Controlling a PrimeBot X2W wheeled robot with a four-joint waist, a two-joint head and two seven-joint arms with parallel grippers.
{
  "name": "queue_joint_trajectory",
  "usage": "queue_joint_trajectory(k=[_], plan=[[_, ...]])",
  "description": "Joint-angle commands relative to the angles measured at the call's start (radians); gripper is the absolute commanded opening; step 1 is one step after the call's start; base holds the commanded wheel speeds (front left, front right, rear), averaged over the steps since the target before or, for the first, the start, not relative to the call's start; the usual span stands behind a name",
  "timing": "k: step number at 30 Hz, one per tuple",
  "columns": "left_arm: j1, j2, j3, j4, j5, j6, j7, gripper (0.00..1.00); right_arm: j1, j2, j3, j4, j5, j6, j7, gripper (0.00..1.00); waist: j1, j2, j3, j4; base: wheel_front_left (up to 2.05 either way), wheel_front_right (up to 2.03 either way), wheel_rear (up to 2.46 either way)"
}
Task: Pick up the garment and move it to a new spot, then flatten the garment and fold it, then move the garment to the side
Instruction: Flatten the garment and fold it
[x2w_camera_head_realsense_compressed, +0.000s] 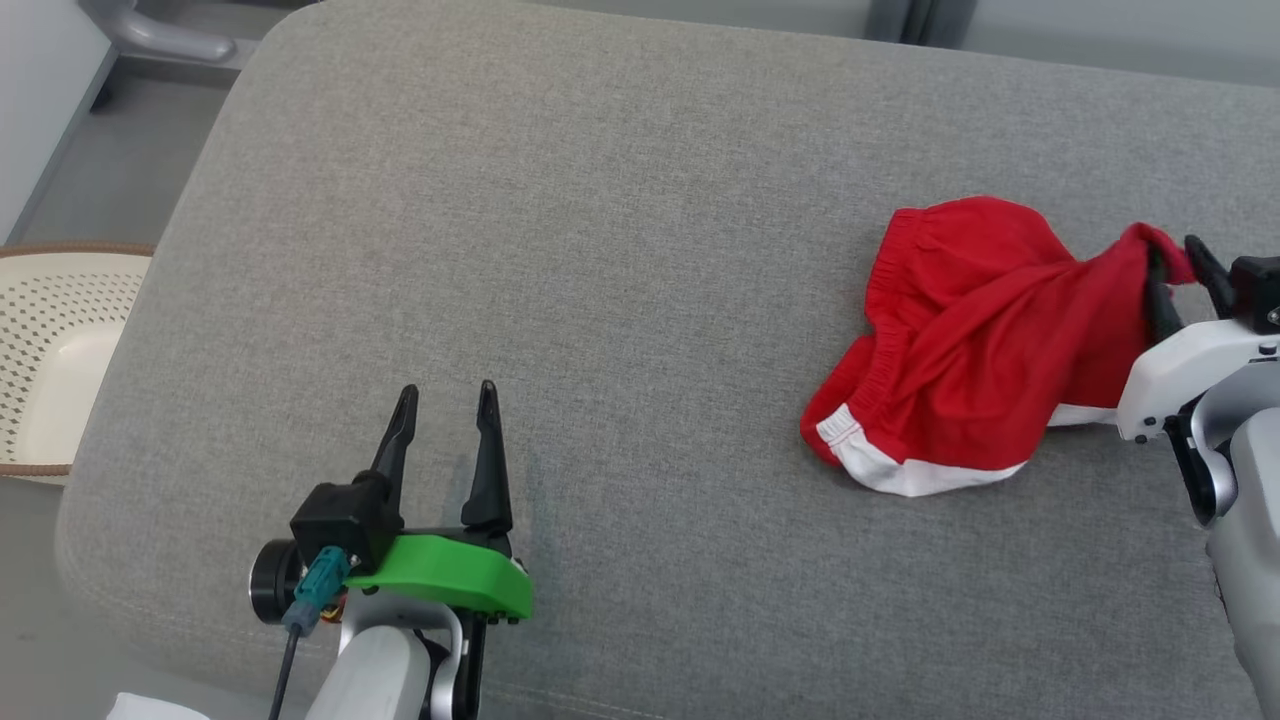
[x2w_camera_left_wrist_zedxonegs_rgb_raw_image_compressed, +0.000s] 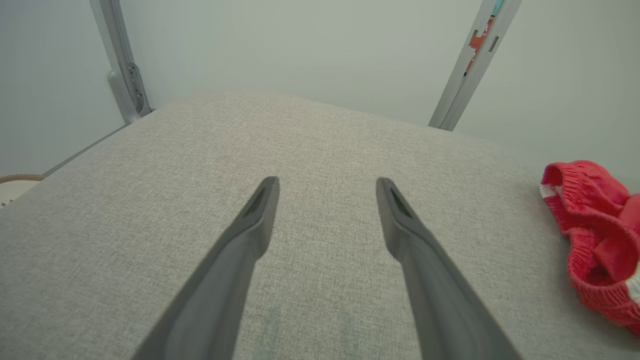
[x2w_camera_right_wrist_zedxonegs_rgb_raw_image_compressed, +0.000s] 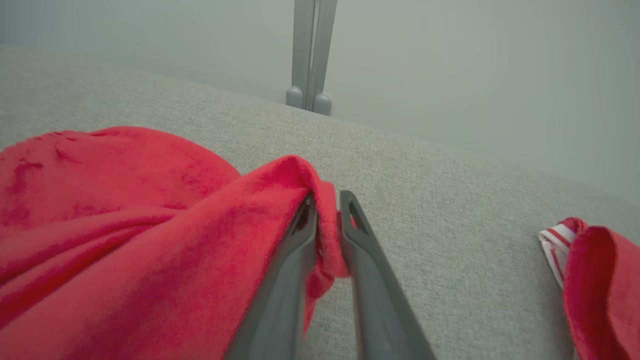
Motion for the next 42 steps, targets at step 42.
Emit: queue_joint_trajectory(k=[42], plan=[[-0.08, 0.004, -0.306, 0.218, -0.025, -0.155, 0.052, 1.0, 0.505, 0.284, -0.031, -0.501, 0.001, -0.002, -0.103, 1.0, 0.0, 0.0, -0.184, -0.269, 0.0, 0.0, 0.0]])
